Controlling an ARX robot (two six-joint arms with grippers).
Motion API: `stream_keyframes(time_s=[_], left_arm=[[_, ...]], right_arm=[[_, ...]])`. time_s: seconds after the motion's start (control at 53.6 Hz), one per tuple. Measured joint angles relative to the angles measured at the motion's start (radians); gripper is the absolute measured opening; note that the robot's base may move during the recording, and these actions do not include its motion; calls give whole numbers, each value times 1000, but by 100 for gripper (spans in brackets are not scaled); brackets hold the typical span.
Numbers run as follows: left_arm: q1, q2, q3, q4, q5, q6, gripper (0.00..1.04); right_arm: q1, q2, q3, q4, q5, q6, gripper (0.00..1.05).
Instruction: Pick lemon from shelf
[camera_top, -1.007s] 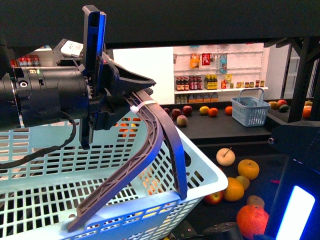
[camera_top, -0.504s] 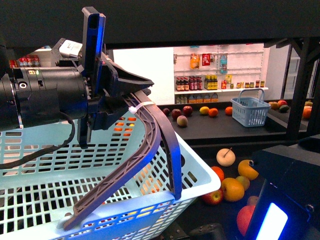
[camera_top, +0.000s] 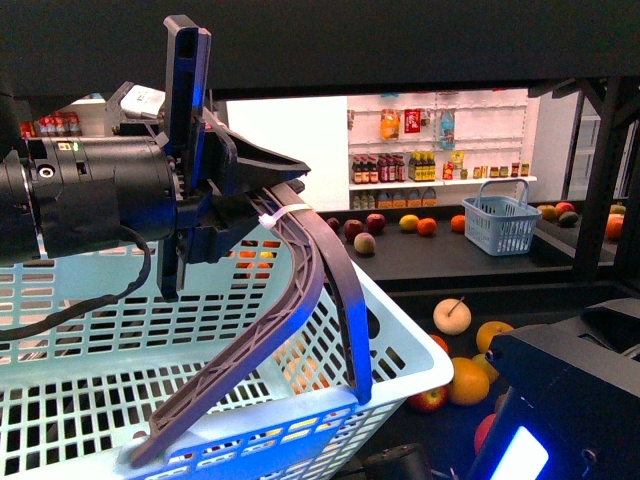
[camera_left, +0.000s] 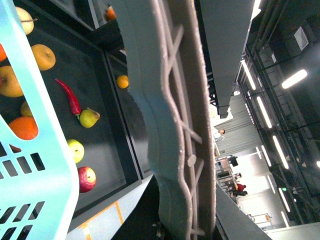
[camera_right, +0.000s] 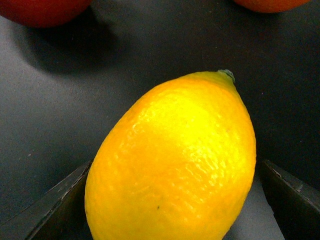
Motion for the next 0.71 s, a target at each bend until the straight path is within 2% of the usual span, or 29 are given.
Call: stream_keyframes(time_s=[0.037,0.187,0.504,0.709], left_arm=[[0,0,0,0,0,0,10],[0,0,0,0,0,0,10],[0,0,0,0,0,0,10],[0,0,0,0,0,0,10]], right_arm=[[0,0,4,-3,0,2,97],[0,0,14,-9,0,9,80],[-1,-3,13,-17,2,11,75],[-34,-61,-76,4,43,10,75]])
